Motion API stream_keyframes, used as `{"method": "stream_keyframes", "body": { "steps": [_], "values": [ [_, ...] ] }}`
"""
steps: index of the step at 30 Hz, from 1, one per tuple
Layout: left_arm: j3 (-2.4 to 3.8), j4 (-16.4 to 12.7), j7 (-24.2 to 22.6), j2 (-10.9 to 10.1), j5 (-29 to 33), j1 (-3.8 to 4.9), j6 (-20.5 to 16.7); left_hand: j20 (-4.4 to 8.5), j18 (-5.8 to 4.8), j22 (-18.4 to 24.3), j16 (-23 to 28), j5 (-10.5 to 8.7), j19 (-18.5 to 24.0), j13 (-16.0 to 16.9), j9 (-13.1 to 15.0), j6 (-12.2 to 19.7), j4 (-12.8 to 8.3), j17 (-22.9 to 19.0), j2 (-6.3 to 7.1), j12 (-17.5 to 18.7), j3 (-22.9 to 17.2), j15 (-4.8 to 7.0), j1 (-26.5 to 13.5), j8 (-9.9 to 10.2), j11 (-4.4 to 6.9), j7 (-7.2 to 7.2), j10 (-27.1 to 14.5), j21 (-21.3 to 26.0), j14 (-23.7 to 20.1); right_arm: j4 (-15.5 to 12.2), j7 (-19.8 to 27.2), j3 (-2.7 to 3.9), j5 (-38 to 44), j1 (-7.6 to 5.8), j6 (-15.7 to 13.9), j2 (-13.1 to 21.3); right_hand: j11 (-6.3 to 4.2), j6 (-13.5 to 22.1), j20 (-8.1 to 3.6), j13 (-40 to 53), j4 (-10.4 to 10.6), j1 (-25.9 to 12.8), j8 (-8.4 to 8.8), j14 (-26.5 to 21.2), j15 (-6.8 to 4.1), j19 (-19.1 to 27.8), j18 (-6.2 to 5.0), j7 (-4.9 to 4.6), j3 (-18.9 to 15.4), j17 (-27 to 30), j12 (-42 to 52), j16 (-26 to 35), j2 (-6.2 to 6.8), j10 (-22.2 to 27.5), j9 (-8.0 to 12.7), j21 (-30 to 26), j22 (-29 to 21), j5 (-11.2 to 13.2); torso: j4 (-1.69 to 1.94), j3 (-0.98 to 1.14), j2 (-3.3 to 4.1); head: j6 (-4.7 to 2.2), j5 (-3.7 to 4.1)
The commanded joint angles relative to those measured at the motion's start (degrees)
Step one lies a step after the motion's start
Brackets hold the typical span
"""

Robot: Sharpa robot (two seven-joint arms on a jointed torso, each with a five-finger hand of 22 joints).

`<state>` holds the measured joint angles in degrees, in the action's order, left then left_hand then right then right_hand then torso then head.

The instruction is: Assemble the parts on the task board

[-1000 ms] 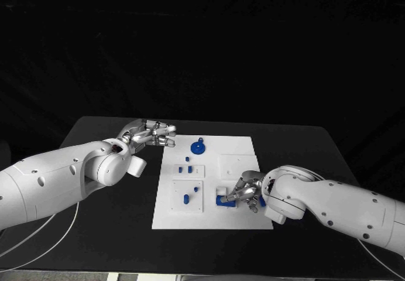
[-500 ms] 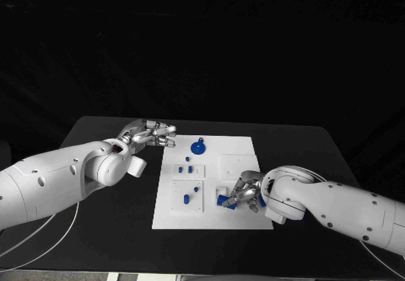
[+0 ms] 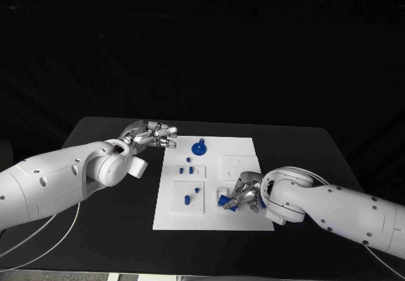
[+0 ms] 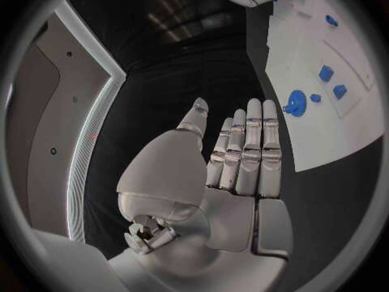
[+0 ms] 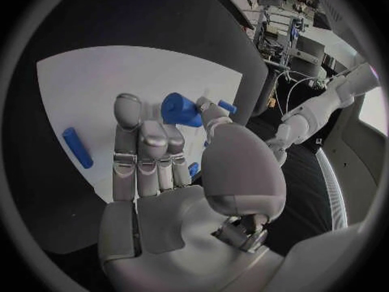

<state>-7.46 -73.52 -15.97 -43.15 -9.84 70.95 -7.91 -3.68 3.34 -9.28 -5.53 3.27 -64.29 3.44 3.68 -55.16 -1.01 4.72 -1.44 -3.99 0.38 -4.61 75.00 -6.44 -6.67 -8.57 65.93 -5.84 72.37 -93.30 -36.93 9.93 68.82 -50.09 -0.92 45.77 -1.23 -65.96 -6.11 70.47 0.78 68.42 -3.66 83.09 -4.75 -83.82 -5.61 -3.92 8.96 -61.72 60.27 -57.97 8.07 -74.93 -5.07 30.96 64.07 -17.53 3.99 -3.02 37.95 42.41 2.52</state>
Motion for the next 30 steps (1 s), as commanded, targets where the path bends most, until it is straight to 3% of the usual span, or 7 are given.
{"method": "stream_keyframes", "body": {
  "steps": [1, 13, 30],
  "values": [
    [0.03, -0.12, -0.22, 0.13, -0.21, -0.08, 0.90, -0.05, -0.63, 0.05, -0.28, 0.01, -0.07, 0.03, 0.02, 0.36, 0.11, 0.09, 0.26, -0.26, -0.34, -0.23, -0.30, -0.36, -0.10, -0.05, -0.39, -0.21, -0.14, -0.12, -0.05, -0.06, 3.36, 0.11, 0.88, -0.19, -0.19, -0.79, -0.10, -0.03, -0.23, 0.36, -0.02, 0.09, -0.26, -2.61, 0.17, 0.17, 0.08, -0.12, -0.24, 0.14, 0.13, 0.17, -0.06, 0.17, 0.09, 0.21, -0.07, -0.07, 0.04, 0.01, 0.14],
    [0.01, -0.07, -0.02, 0.14, -0.22, -0.08, 0.89, -0.06, -0.62, 0.24, -0.27, 0.00, -0.07, 0.04, 0.02, 0.36, 0.19, 0.08, 0.27, -0.28, -0.35, -0.23, -0.30, -0.38, -0.10, -0.07, -0.40, -0.29, -0.15, -0.98, -1.39, -0.01, 3.15, 0.01, -3.50, -0.46, -1.07, -5.01, -0.57, 0.26, 1.49, -1.13, 0.01, 0.32, -0.72, -2.73, 0.90, 1.60, 1.59, -0.82, 0.26, -0.38, -0.13, -0.60, -0.02, 1.83, 1.25, -0.80, 0.05, -0.12, 0.01, 0.03, 0.39],
    [-0.01, -0.07, 0.52, 0.15, -0.68, -0.08, 1.78, -0.07, -0.63, 0.34, -0.26, 0.01, -0.06, 0.03, 0.02, 0.39, 0.35, 0.08, 0.24, -0.27, -0.36, -0.25, -0.41, -0.37, -0.12, -0.06, -0.44, -0.34, -0.18, -0.80, -3.64, 0.23, 3.69, -0.19, -5.30, -1.08, -1.44, -6.58, -0.78, 0.34, 3.33, -2.02, 0.01, 0.40, -0.90, -2.78, 1.27, 2.13, 1.16, -0.79, 0.33, -0.28, -0.64, -1.88, 0.42, 2.37, 1.77, -0.38, 0.07, -0.12, 0.03, -0.02, 0.55]
  ]
}}
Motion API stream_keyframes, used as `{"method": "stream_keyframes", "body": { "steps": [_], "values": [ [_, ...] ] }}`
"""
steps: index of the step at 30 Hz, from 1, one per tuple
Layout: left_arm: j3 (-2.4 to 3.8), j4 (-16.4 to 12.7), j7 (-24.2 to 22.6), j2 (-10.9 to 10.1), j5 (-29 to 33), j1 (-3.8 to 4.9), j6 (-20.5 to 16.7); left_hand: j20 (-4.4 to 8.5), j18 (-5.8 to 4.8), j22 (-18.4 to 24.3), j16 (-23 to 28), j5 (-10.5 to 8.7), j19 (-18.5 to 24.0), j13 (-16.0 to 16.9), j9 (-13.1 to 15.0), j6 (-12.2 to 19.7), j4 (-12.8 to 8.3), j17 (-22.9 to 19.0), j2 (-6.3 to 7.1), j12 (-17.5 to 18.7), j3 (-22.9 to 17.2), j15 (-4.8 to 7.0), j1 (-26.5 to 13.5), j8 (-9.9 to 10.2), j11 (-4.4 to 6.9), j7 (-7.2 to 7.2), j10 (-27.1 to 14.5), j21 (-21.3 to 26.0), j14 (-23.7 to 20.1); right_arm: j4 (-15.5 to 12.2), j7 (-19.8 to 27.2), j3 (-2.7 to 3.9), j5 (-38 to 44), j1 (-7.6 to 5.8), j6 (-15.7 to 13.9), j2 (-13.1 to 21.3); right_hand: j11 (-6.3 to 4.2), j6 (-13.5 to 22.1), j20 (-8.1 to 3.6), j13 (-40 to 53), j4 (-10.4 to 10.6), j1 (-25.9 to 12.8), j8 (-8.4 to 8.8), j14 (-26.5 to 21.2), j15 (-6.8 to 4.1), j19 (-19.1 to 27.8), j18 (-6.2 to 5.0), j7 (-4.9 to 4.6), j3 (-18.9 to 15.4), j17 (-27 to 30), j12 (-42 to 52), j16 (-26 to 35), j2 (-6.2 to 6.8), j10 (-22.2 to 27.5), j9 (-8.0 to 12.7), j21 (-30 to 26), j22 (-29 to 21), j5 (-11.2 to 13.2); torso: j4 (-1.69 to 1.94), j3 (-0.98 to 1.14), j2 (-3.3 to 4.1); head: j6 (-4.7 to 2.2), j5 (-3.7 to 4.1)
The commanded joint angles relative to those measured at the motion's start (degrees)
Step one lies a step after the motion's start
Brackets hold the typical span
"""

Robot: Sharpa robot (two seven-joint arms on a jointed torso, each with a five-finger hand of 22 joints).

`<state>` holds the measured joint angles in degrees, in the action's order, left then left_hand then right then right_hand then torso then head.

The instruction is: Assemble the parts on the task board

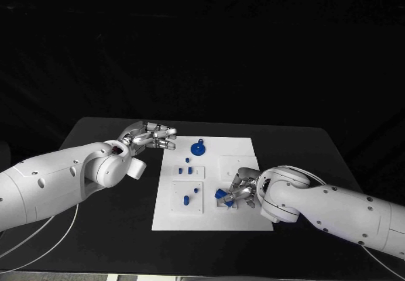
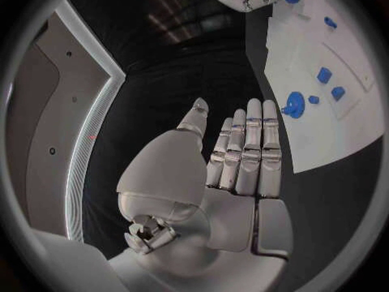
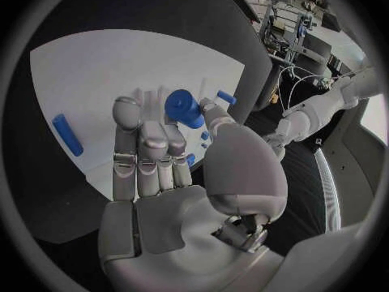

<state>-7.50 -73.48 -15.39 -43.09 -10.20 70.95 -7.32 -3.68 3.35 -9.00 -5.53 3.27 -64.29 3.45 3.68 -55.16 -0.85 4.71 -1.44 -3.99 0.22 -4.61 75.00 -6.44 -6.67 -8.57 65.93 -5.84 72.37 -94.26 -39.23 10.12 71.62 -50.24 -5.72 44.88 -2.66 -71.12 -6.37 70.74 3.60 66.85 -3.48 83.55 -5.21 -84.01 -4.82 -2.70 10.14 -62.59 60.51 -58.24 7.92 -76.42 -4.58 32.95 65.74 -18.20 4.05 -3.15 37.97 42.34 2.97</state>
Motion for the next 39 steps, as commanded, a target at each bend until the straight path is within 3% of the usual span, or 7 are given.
{"method": "stream_keyframes", "body": {
  "steps": [1, 17, 27, 34, 39],
  "values": [
    [0.03, -0.11, -0.02, 0.10, -0.32, -0.08, 1.22, -0.07, -0.63, 0.05, -0.26, 0.01, -0.06, 0.03, 0.02, 0.39, 0.19, 0.08, 0.24, -0.27, -0.20, -0.25, -0.41, -0.37, -0.12, -0.06, -0.44, -0.34, -0.18, 0.23, -1.48, 0.05, 0.91, -0.06, -0.27, -0.23, -0.01, -1.39, -0.54, 0.10, 0.99, -0.69, -0.18, -0.04, -0.45, -2.60, 0.50, 0.92, -0.06, 0.10, 0.03, -0.01, -0.51, -0.42, -0.05, 0.38, 0.10, 0.38, 0.00, 0.00, 0.01, 0.06, 0.10],
    [0.00, -0.09, 0.62, 0.08, -0.45, -0.08, 1.83, -0.10, -0.63, 0.27, -0.25, 0.05, -0.01, 0.04, 0.02, 0.44, 0.48, 0.08, 0.22, -0.29, -0.21, -0.27, -0.56, -0.36, -0.13, -0.07, -0.49, -0.41, -0.24, 1.51, -3.45, 0.07, 4.38, -0.26, 2.33, -0.76, 0.16, -1.08, -0.46, -0.01, 5.67, -3.42, -0.18, -0.11, -0.37, -2.55, 0.40, 0.68, -0.19, 0.59, -0.73, 0.46, -0.61, -0.35, -0.15, -0.27, -0.21, 4.05, -0.03, 0.06, 0.01, 0.11, 0.31],
    [-0.02, -0.05, 0.94, 0.09, -0.52, -0.08, 2.11, -0.11, -0.63, 0.35, -0.24, 0.04, 0.01, 0.04, 0.02, 0.45, 0.59, 0.08, 0.26, -0.30, -0.22, -0.30, -0.58, -0.37, -0.15, -0.08, -0.52, -0.43, -0.27, 2.05, -3.75, 0.07, 4.43, -0.33, 4.14, -1.18, 0.25, -0.87, -0.41, -0.24, 7.97, -3.99, -0.18, -0.14, -0.31, -2.53, 0.33, 0.56, -0.21, 0.85, -1.21, 0.74, 0.23, -0.15, -0.30, -0.60, -0.38, 6.45, -0.01, 0.04, 0.02, 0.20, 0.36],
    [-0.03, -0.04, 1.14, 0.09, -0.62, -0.08, 2.28, -0.13, -0.63, 0.42, -0.25, 0.03, 0.04, 0.04, 0.02, 0.48, 0.72, 0.09, 0.29, -0.29, -0.23, -0.30, -0.65, -0.37, -0.16, -0.08, -0.57, -0.44, -0.27, 2.41, -3.72, 0.07, 4.40, -0.35, 4.70, -1.46, 0.26, -0.87, -0.38, -0.18, 11.25, -4.23, -0.20, -0.12, -0.29, -2.54, 0.32, 0.57, -0.03, 0.78, -1.15, 0.63, 1.09, -0.23, -0.58, -0.58, -0.40, 11.43, 0.01, 0.02, 0.01, 0.31, 0.38],
    [-0.04, -0.02, 1.24, 0.12, -0.66, -0.08, 2.33, -0.13, -0.63, 0.44, -0.24, 0.03, 0.04, 0.04, 0.02, 0.49, 0.76, 0.08, 0.31, -0.30, -0.23, -0.30, -0.67, -0.37, -0.16, -0.08, -0.58, -0.45, -0.29, 2.49, -3.53, 0.07, 4.21, -0.36, 4.91, -1.61, 0.30, -0.67, -0.39, -0.23, 12.89, -5.20, -0.20, -0.16, -0.29, -2.51, 0.31, 0.53, -0.51, 0.86, -1.24, 0.74, 2.52, -0.16, -0.66, -0.66, -0.44, 15.11, -0.02, 0.02, 0.01, 0.18, 0.43]
  ]
}}
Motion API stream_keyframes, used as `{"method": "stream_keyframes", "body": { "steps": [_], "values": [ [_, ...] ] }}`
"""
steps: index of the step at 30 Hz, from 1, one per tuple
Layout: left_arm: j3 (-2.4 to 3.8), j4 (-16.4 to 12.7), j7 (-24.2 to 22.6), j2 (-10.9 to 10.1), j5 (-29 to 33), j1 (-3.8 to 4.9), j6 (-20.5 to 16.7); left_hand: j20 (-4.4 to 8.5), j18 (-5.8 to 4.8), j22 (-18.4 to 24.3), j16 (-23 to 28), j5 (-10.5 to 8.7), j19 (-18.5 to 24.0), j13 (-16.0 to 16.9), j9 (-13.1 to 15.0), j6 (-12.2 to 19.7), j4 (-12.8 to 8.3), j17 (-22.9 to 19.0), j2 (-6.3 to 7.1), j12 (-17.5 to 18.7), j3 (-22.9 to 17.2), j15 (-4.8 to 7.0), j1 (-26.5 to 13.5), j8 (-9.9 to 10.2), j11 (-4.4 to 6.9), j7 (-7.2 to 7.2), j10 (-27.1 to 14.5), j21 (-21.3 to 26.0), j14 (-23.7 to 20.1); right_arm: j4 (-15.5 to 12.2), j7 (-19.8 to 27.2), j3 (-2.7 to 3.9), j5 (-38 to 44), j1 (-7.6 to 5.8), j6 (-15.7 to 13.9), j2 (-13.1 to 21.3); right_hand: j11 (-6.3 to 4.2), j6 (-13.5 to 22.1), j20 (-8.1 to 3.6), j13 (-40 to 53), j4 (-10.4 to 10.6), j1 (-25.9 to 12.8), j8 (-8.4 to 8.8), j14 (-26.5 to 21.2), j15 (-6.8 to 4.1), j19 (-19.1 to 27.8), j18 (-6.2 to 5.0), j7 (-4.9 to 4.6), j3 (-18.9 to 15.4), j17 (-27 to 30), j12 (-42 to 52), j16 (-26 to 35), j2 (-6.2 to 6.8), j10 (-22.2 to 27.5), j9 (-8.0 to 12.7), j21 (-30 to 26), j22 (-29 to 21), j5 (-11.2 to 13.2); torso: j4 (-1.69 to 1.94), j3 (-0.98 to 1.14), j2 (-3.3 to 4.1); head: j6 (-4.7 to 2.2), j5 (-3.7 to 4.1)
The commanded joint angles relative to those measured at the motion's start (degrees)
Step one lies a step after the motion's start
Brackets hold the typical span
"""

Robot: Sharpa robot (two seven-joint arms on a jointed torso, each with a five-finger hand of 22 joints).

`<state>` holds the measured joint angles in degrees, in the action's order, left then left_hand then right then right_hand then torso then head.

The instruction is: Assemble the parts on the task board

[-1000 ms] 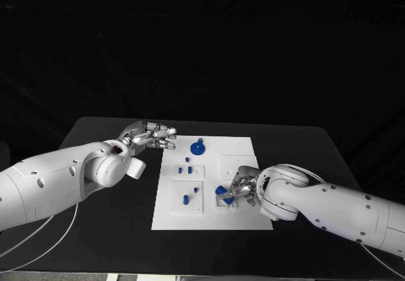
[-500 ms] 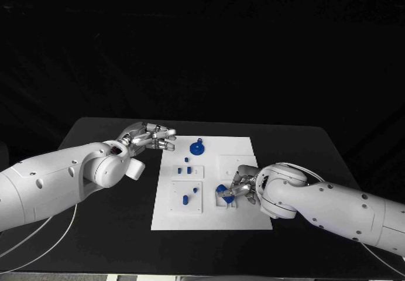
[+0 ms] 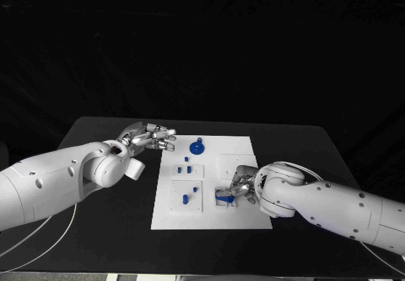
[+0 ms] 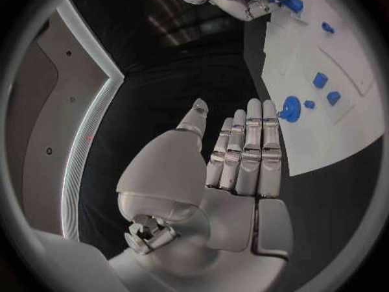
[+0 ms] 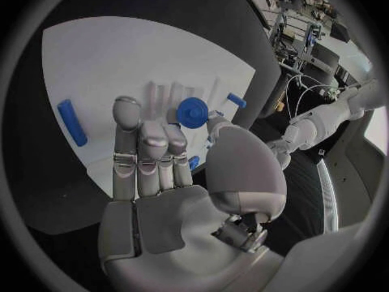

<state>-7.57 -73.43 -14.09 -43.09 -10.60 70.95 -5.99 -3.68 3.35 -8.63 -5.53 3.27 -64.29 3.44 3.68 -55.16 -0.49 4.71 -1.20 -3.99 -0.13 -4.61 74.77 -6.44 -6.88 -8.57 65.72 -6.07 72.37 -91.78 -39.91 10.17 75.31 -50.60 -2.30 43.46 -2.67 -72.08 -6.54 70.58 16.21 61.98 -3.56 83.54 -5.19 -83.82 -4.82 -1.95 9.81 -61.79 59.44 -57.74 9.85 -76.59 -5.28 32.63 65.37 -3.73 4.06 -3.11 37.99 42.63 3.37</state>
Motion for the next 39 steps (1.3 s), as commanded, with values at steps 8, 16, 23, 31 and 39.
{"method": "stream_keyframes", "body": {
  "steps": [8, 16, 23, 31, 39],
  "values": [
    [0.02, -0.04, 0.05, 0.18, -0.28, -0.08, 1.05, -0.14, -0.63, 0.11, -0.24, 0.03, 0.04, 0.04, 0.02, 0.51, 0.46, 0.08, 0.11, -0.31, 0.11, -0.31, -0.45, -0.37, 0.03, -0.09, -0.38, -0.23, -0.31, 0.12, -2.49, 0.01, 0.36, -0.01, 0.96, -0.48, 0.23, 0.51, -0.46, 0.08, 0.28, -1.98, -0.15, -0.13, -0.45, -2.75, 0.51, -0.21, -8.50, -0.22, -0.38, 0.36, -1.59, -0.08, 0.24, -0.34, -0.09, 0.90, 0.00, 0.01, 0.00, -0.23, 0.10],
    [0.00, -0.04, 0.12, 0.18, -0.29, -0.07, 1.06, -0.16, -0.63, 0.21, -0.21, 0.03, 0.07, 0.04, 0.02, 0.56, 0.56, 0.08, 0.15, -0.31, 0.08, -0.33, -0.44, -0.36, 0.02, -0.11, -0.44, -0.24, -0.35, -0.78, -2.00, 0.01, -0.75, -0.01, 1.26, -0.26, 0.21, 0.53, -0.54, 0.32, 0.04, -2.17, -0.16, -0.07, -0.49, -2.75, 0.60, -0.19, -11.58, -0.48, -0.48, 0.52, -2.89, -0.19, 0.37, -0.32, -0.10, 0.95, -0.01, 0.03, 0.01, -0.22, 0.00],
    [-0.01, -0.07, 0.22, 0.11, -0.37, -0.07, 1.04, -0.16, -0.63, 0.21, -0.21, 0.03, 0.07, 0.04, 0.02, 0.56, 0.56, 0.08, 0.15, -0.31, 0.08, -0.33, -0.44, -0.36, 0.02, -0.11, -0.44, -0.24, -0.35, -1.96, -1.76, 0.01, -1.20, -0.01, 1.58, 0.57, 0.20, 0.47, -0.50, 0.39, -0.18, -1.92, -0.17, -0.02, -0.47, -2.76, 0.59, -0.19, -11.95, -0.55, -0.49, 0.55, -3.59, -0.24, 0.34, -0.28, -0.08, 0.93, -0.03, 0.01, -0.01, -0.18, -0.13],
    [-0.02, -0.11, 0.38, 0.02, -0.41, -0.07, 1.05, -0.19, -0.62, 0.30, -0.17, 0.02, 0.11, 0.04, 0.02, 0.63, 0.64, 0.07, 0.18, -0.30, 0.05, -0.36, -0.44, -0.36, -0.01, -0.13, -0.52, -0.24, -0.41, -3.30, -1.85, 0.13, -1.17, -0.01, 1.89, 2.03, 0.21, 0.38, -0.45, 0.46, -0.71, -1.88, -0.15, 0.02, -0.43, -2.76, 0.56, -0.17, -12.33, -0.66, -0.45, 0.49, -4.42, -0.35, 0.23, -0.16, -0.05, 0.92, -0.07, 0.04, 0.00, -0.22, -0.14],
    [-0.02, -0.14, 0.56, -0.10, -0.46, -0.07, 1.03, -0.19, -0.62, 0.30, -0.17, 0.02, 0.11, 0.04, 0.02, 0.63, 0.64, 0.07, 0.18, -0.30, 0.05, -0.36, -0.44, -0.36, -0.01, -0.13, -0.52, -0.24, -0.41, -3.28, -1.66, 0.28, -0.38, -0.01, 3.06, 2.95, 0.29, 0.45, -0.27, 0.43, -2.29, -1.41, -0.15, 0.02, -0.32, -2.73, 0.38, -0.22, -12.29, -0.46, -0.33, 0.51, -4.95, -0.28, -0.06, -0.27, -0.16, 0.75, -0.04, 0.05, 0.00, -0.13, -0.30]
  ]
}}
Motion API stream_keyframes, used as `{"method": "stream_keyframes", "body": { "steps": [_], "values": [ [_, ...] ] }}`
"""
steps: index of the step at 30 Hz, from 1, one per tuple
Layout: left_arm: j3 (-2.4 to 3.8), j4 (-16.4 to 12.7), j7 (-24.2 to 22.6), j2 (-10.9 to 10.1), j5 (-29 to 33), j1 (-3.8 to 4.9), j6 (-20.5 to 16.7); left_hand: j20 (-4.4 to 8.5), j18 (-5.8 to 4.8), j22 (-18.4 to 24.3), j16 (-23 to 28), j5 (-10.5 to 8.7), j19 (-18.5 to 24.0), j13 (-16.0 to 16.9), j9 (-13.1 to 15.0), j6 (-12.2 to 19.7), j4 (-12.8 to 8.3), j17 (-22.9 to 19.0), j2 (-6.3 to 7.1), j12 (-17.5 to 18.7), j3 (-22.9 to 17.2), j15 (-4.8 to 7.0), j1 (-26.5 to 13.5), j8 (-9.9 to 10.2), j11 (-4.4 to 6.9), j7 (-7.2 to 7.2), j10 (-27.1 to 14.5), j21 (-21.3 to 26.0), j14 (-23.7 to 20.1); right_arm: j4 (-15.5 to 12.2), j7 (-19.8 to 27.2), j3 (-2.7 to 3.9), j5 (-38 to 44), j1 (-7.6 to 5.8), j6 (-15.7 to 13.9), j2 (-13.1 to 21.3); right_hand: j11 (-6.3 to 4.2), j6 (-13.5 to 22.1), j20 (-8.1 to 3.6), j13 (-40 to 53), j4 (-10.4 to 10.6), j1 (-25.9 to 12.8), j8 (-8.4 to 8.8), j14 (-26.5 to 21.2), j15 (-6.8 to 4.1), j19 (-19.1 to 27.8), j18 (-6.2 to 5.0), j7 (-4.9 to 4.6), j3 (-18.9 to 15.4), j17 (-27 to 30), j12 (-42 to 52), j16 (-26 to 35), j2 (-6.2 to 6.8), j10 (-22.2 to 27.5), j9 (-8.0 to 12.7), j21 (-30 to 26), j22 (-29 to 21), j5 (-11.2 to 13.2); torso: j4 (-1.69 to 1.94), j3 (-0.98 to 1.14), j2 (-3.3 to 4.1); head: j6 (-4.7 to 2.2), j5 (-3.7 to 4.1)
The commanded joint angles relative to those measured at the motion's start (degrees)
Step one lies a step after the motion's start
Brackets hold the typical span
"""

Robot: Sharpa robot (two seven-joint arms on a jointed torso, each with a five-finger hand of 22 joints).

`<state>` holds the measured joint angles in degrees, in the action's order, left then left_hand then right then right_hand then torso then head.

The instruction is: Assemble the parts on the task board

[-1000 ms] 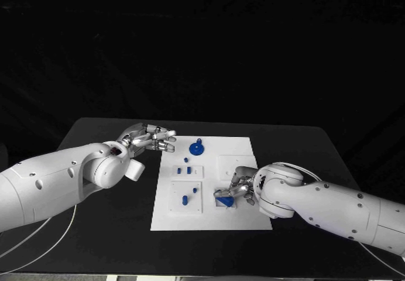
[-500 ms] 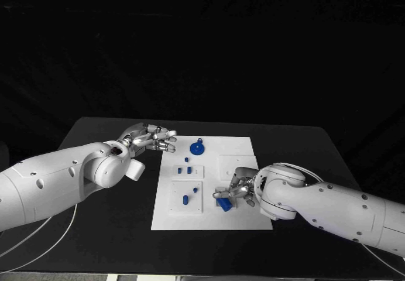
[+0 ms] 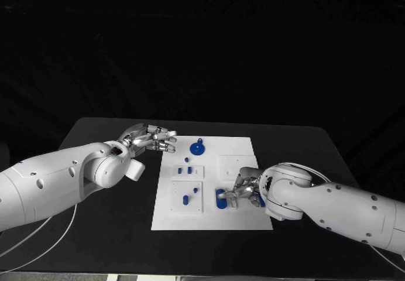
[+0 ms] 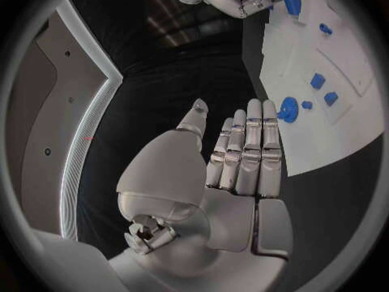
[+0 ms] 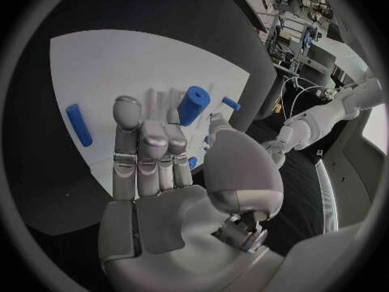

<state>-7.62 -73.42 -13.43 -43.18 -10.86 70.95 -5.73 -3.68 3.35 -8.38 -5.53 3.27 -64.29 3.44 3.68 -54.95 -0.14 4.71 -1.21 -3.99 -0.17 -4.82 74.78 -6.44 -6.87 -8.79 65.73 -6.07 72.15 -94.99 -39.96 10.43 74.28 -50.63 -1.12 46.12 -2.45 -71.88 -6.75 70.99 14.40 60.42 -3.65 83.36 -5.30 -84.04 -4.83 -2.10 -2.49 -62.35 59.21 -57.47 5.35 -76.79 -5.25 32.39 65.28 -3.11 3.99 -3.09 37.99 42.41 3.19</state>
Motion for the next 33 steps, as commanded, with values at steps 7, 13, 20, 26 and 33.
{"method": "stream_keyframes", "body": {
  "steps": [7, 13, 20, 26, 33],
  "values": [
    [0.02, -0.17, 0.08, -0.15, -0.28, -0.07, 0.72, -0.21, -0.60, 0.15, -0.15, 0.02, 0.12, 0.04, 0.02, 0.48, 0.38, 0.07, 0.28, -0.31, 0.06, -0.17, -0.46, -0.36, -0.05, 0.05, -0.62, -0.25, -0.22, -0.56, -0.33, 0.06, -0.82, 0.02, 3.98, 1.10, 0.11, 0.28, 0.02, -0.08, -1.72, 0.82, -0.04, 0.17, -0.17, -2.48, 0.34, -0.09, 0.62, 0.25, -0.07, 0.22, -0.08, -0.01, -0.26, -0.15, -0.13, 0.00, -0.01, 0.01, 0.00, 0.14, -0.16],
    [0.01, -0.20, 0.17, -0.22, -0.33, -0.07, 0.71, -0.21, -0.60, 0.15, -0.15, 0.02, 0.12, 0.04, 0.02, 0.48, 0.38, 0.07, 0.28, -0.31, 0.06, -0.17, -0.46, -0.36, -0.05, 0.05, -0.62, -0.25, -0.22, -1.17, 0.51, 0.07, -1.97, 0.04, 4.94, 1.35, 0.11, 0.27, 0.03, -0.14, -2.40, 0.88, -0.04, 0.14, -0.16, -2.50, 0.34, -0.09, 1.19, 0.36, 0.04, 0.18, -0.18, 0.00, -0.35, -0.08, -0.09, -0.01, 0.00, 0.01, 0.00, 0.13, -0.02],
    [0.00, -0.18, 0.30, -0.23, -0.36, -0.07, 0.72, -0.21, -0.60, 0.15, -0.15, 0.02, 0.12, 0.04, 0.02, 0.48, 0.38, 0.07, 0.28, -0.31, 0.06, -0.17, -0.46, -0.36, -0.05, 0.05, -0.62, -0.25, -0.22, -1.60, 1.93, 0.07, -2.49, 0.06, 6.02, 1.23, -0.01, -0.45, -0.14, -0.12, -4.97, 5.12, -0.04, 0.11, -0.24, -2.48, 0.64, -0.02, 9.57, 0.26, 0.08, 0.09, 3.52, -0.10, -0.10, -0.11, -0.04, 0.32, 0.05, -0.02, 0.01, 0.22, 0.04],
    [-0.02, -0.18, 0.46, -0.21, -0.40, -0.07, 0.85, -0.21, -0.60, 0.15, -0.15, 0.02, 0.12, 0.04, 0.02, 0.48, 0.38, 0.07, 0.28, -0.31, 0.06, -0.17, -0.46, -0.36, -0.05, 0.05, -0.62, -0.25, -0.22, -1.41, 2.15, 0.07, -2.02, 0.08, 5.47, 0.93, -0.03, -0.74, -0.13, 0.03, -6.06, 5.65, -0.03, 0.17, -0.22, -2.50, 0.75, 0.02, 12.23, 0.16, 0.18, 0.09, 3.11, -0.26, 0.29, -0.09, 0.04, 0.27, 0.08, -0.04, -0.02, 0.20, 0.04],
    [-0.05, -0.16, 0.54, -0.19, -0.44, -0.07, 0.91, -0.23, -0.60, 0.33, -0.13, 0.03, 0.13, 0.04, 0.02, 0.50, 0.56, 0.07, 0.24, -0.34, -0.07, -0.17, -0.41, -0.41, -0.05, 0.05, -0.66, -0.30, -0.23, -0.52, 1.72, 0.06, -1.13, 0.08, 4.39, 0.34, -0.16, -0.49, -0.27, 0.13, -5.95, 2.77, -0.05, 0.22, -0.35, -2.54, 0.82, 0.13, 15.64, 0.12, 0.23, 0.08, -2.55, -0.41, 0.66, -0.05, 0.06, 0.32, 0.07, -0.04, -0.01, 0.27, 0.02]
  ]
}}
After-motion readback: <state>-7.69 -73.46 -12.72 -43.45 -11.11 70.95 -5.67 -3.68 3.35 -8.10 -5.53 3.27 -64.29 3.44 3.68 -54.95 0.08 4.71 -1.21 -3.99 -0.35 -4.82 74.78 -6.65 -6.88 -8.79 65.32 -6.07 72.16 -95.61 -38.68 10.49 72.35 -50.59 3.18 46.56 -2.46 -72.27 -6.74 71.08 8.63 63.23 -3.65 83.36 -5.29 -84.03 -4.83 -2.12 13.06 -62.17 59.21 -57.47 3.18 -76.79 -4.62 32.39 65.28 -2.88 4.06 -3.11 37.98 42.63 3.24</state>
